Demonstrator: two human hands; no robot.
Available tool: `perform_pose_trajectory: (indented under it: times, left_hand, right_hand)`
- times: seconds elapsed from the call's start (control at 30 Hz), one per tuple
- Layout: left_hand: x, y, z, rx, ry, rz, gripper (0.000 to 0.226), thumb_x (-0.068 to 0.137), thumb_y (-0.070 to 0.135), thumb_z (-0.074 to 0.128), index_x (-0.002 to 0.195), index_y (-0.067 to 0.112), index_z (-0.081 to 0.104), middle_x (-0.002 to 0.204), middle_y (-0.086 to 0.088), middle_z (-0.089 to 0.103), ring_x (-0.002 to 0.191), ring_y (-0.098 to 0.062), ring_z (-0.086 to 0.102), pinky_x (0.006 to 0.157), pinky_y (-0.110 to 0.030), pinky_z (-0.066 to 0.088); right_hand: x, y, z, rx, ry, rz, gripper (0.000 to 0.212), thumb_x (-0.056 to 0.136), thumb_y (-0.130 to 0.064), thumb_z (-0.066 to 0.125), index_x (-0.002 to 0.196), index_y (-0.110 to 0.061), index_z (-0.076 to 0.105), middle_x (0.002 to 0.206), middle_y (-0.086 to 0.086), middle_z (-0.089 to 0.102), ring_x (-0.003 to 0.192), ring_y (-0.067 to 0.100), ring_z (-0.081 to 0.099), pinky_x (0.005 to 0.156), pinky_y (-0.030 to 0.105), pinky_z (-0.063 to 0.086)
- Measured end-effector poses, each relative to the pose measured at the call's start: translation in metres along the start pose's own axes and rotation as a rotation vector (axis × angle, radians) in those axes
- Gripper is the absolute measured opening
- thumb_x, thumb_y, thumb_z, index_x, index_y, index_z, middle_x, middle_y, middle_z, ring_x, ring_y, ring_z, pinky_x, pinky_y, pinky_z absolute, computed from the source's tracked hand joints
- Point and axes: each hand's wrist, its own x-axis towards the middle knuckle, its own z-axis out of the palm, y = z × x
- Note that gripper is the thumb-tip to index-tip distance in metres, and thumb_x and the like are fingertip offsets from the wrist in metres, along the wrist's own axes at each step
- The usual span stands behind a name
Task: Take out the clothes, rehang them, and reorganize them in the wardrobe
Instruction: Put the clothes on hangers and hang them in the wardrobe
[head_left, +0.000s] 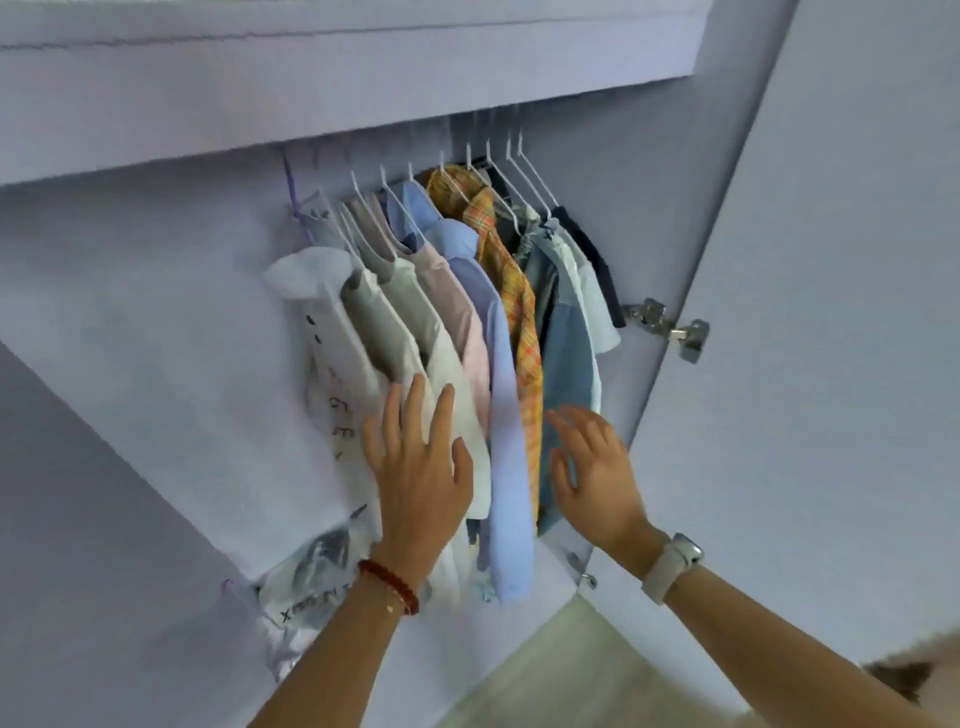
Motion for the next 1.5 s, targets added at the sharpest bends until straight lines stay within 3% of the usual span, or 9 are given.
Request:
perform_pose_trajectory:
  times: [0.07, 0.2, 0.4, 0.6, 0.9, 1.2, 1.27, 1.33, 1.5]
  left_hand:
    - [-0.027, 0.033, 0.027, -0.089, -0.093, 0.058, 0.049, 0.078, 0.019, 0.052, 0.127, 0.014, 0.054, 0.136, -0.015, 0.048, 0.127, -0.036, 0.043, 0.100, -0.057, 0.031]
    - [-0.083, 0.095, 0.072, -0.213, -0.432, 0.131, 0.053, 0.073, 0.010, 0.069, 0.124, 0.011, 0.057, 0.138, -0.014, 0.047, 0.128, -0.036, 0.041, 0.100, -0.061, 0.030]
    - [-0.143, 0.205, 0.117, -0.181, -0.775, 0.494, 0.051, 0.092, 0.023, 0.042, 0.142, 0.017, 0.032, 0.152, -0.006, 0.020, 0.142, -0.024, 0.010, 0.113, -0.045, 0.013]
    - [-0.214, 0.344, 0.132, -0.232, -0.925, 0.855, 0.048, 0.096, 0.026, 0.032, 0.144, 0.019, 0.024, 0.153, -0.002, 0.015, 0.141, -0.017, 0.011, 0.114, -0.039, 0.013]
    - [-0.318, 0.570, 0.134, -0.347, -1.006, 1.205, 0.045, 0.093, 0.026, 0.039, 0.137, 0.018, 0.038, 0.146, -0.003, 0.030, 0.132, -0.021, 0.031, 0.108, -0.034, 0.025]
    - [-0.399, 0.706, 0.166, -0.420, -1.320, 1.346, 0.040, 0.095, 0.018, 0.037, 0.134, 0.007, 0.040, 0.143, -0.008, 0.033, 0.132, -0.023, 0.030, 0.108, -0.036, 0.028]
    - [-0.410, 0.732, 0.183, -0.427, -1.353, 1.358, 0.040, 0.096, 0.016, 0.037, 0.135, 0.007, 0.039, 0.143, -0.008, 0.033, 0.133, -0.022, 0.029, 0.109, -0.030, 0.025]
    - [-0.417, 0.759, 0.206, -0.421, -1.344, 1.368, 0.040, 0.095, 0.014, 0.039, 0.135, 0.007, 0.040, 0.143, -0.008, 0.033, 0.131, -0.023, 0.032, 0.103, -0.026, 0.023]
    - [-0.420, 0.830, 0.271, -0.342, -1.156, 1.454, 0.045, 0.094, 0.021, 0.044, 0.137, 0.013, 0.038, 0.143, -0.008, 0.034, 0.126, -0.028, 0.033, 0.098, -0.040, 0.033]
  right_hand:
    - [-0.042, 0.040, -0.015, -0.117, -0.046, 0.155, 0.038, 0.083, -0.003, 0.058, 0.120, 0.001, 0.056, 0.123, 0.021, 0.056, 0.117, 0.041, 0.049, 0.099, 0.051, 0.040]
    - [-0.137, 0.103, -0.056, -0.278, -0.128, 0.521, 0.043, 0.093, -0.020, 0.044, 0.136, -0.014, 0.041, 0.142, 0.007, 0.041, 0.136, 0.025, 0.027, 0.112, 0.040, 0.021]
    - [-0.276, 0.152, -0.130, -0.424, -0.095, 0.942, 0.041, 0.093, -0.023, 0.040, 0.134, -0.016, 0.043, 0.140, 0.003, 0.042, 0.133, 0.021, 0.030, 0.108, 0.033, 0.020]
    - [-0.402, 0.183, -0.209, -0.373, 0.128, 1.261, 0.041, 0.093, -0.019, 0.040, 0.134, -0.016, 0.042, 0.139, 0.003, 0.043, 0.131, 0.023, 0.032, 0.108, 0.037, 0.024]
    - [-0.553, 0.234, -0.326, -0.352, 0.375, 1.640, 0.039, 0.094, -0.015, 0.041, 0.131, -0.007, 0.044, 0.134, 0.010, 0.047, 0.125, 0.029, 0.038, 0.104, 0.038, 0.031]
    - [-0.634, 0.279, -0.379, -0.234, 0.678, 1.802, 0.037, 0.094, -0.010, 0.041, 0.129, 0.000, 0.043, 0.131, 0.019, 0.050, 0.121, 0.032, 0.046, 0.098, 0.035, 0.036]
    - [-0.640, 0.303, -0.381, -0.180, 0.697, 1.826, 0.037, 0.095, -0.013, 0.041, 0.130, -0.002, 0.042, 0.130, 0.019, 0.050, 0.118, 0.031, 0.049, 0.096, 0.037, 0.039]
    - [-0.642, 0.335, -0.378, -0.217, 0.637, 1.835, 0.040, 0.094, -0.019, 0.043, 0.131, -0.004, 0.040, 0.129, 0.017, 0.049, 0.118, 0.032, 0.046, 0.096, 0.038, 0.037]
    - [-0.650, 0.422, -0.379, -0.524, 0.245, 1.690, 0.054, 0.092, -0.032, 0.046, 0.142, -0.025, 0.026, 0.148, 0.003, 0.028, 0.136, 0.023, 0.025, 0.107, 0.041, 0.022]
